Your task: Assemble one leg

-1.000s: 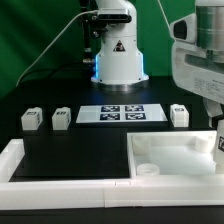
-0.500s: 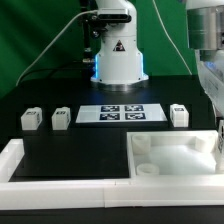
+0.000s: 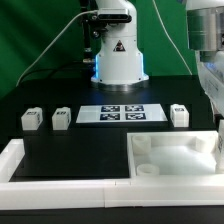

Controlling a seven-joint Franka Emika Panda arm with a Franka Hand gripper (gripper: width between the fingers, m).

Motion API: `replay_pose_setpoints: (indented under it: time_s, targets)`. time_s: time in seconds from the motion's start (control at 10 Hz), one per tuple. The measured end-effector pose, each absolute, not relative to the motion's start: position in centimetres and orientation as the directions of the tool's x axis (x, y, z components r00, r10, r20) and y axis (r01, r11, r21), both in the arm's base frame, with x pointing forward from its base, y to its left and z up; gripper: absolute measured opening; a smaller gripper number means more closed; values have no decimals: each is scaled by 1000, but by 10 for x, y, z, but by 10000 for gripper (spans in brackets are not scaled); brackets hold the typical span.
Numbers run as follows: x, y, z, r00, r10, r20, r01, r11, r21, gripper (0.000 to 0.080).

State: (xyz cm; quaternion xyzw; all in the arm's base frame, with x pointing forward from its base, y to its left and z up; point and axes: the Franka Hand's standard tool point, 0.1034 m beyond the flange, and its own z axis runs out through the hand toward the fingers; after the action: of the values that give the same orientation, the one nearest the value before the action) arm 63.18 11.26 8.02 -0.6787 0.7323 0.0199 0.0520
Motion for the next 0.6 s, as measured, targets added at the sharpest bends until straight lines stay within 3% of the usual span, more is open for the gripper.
replay_pose_setpoints:
  time_s: [0.4, 0.6]
  targets:
    - [632, 114, 78, -42, -994, -103, -997, 48, -54, 648]
    - [629, 124, 77, 275, -957, -88, -961, -270, -66, 648]
